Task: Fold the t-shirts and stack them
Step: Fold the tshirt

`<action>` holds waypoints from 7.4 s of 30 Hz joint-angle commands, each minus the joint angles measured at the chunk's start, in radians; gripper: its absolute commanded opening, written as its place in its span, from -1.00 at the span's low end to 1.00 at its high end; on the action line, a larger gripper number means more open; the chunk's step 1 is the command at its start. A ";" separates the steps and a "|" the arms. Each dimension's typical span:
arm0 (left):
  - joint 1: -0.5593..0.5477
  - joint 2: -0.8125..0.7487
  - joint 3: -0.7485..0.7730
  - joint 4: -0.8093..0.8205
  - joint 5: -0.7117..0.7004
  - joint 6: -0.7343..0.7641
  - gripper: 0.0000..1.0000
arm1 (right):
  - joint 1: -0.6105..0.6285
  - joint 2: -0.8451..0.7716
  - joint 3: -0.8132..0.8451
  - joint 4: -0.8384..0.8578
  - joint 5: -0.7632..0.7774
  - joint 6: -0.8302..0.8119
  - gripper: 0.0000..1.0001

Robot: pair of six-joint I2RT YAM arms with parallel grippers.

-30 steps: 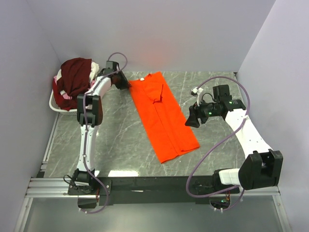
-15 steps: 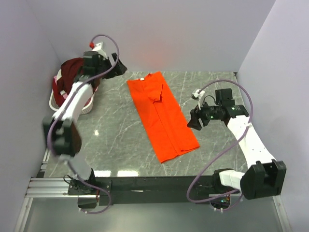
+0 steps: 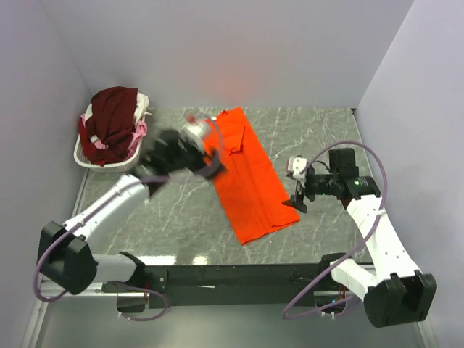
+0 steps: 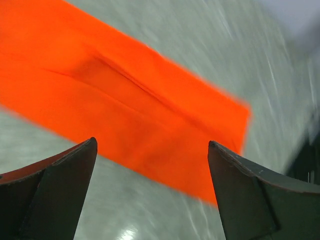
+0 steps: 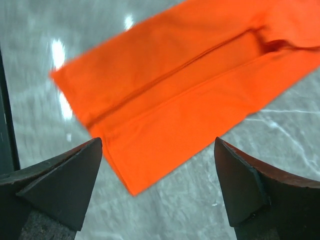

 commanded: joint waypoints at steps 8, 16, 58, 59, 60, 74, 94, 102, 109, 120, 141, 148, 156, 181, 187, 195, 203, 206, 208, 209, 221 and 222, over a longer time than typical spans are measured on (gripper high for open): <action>-0.693 -0.001 -0.363 0.171 -0.237 0.450 0.84 | -0.021 0.109 -0.170 -0.219 0.132 -0.649 0.87; -0.788 0.220 -0.286 0.230 -0.361 0.484 0.73 | -0.033 0.150 -0.219 -0.144 0.149 -0.630 0.77; -0.850 0.241 -0.407 0.244 -0.469 0.501 -0.88 | 0.277 0.219 -0.379 0.160 0.465 -0.700 0.49; -0.848 0.238 -0.409 0.244 -0.469 0.504 -0.88 | 0.281 0.228 -0.374 0.169 0.474 -0.693 0.46; -0.848 0.234 -0.412 0.246 -0.471 0.506 -0.89 | 0.286 0.240 -0.376 0.174 0.481 -0.689 0.43; -0.831 0.188 -0.458 0.279 -0.411 0.542 -0.99 | 0.341 0.184 -0.405 0.119 0.481 -0.632 -0.95; -0.256 0.208 -0.185 0.197 -0.084 0.662 -0.99 | 0.298 0.599 0.329 0.096 0.517 0.053 -1.00; -0.097 0.469 0.039 0.140 -0.001 0.678 -0.99 | 0.265 0.957 0.712 0.066 0.579 0.189 -1.00; -0.046 0.566 0.113 0.151 -0.004 0.664 -0.99 | 0.242 1.109 0.880 0.059 0.623 0.244 -1.00; -0.014 0.629 0.190 0.152 -0.024 0.659 -0.99 | 0.242 1.215 1.003 0.073 0.663 0.298 -1.00; -0.040 0.098 -0.111 0.254 -0.060 0.755 0.42 | 0.076 0.945 0.863 -0.085 0.168 0.001 0.36; -0.210 0.107 -0.323 0.178 -0.018 1.007 0.36 | 0.113 0.542 0.148 0.187 0.287 -0.460 0.54; -0.267 0.306 -0.286 0.266 -0.115 1.029 0.33 | 0.188 0.492 -0.018 0.479 0.454 -0.362 0.55; -0.235 0.380 -0.329 0.310 -0.165 1.029 -0.57 | 0.321 0.751 0.104 0.556 0.562 -0.374 0.50; -0.215 0.351 -0.326 0.312 -0.127 1.015 -0.62 | 0.346 0.817 0.153 0.550 0.626 -0.331 0.17; -0.187 0.293 -0.324 0.277 -0.047 1.001 -0.99 | 0.347 0.819 0.176 0.438 0.631 -0.294 -0.96; -0.238 0.150 -0.326 0.069 0.140 0.911 -0.99 | 0.346 0.519 0.008 0.110 0.435 -0.276 -1.00; -0.326 0.083 -0.337 0.016 0.183 0.871 -0.99 | 0.346 0.361 -0.073 -0.005 0.390 -0.250 -1.00; -0.402 0.043 -0.329 -0.053 0.197 0.833 -0.99 | 0.344 0.272 -0.144 -0.062 0.356 -0.224 -1.00; -0.429 0.026 -0.332 -0.066 0.206 0.819 -0.99 | 0.346 0.177 -0.182 -0.123 0.349 -0.218 -1.00; -0.500 0.013 -0.187 -0.155 0.158 0.886 -0.99 | 0.285 -0.001 -0.108 -0.095 0.421 0.031 -1.00; -0.456 0.032 -0.168 -0.162 0.164 0.892 -0.99 | 0.248 0.027 -0.077 -0.085 0.421 0.035 -1.00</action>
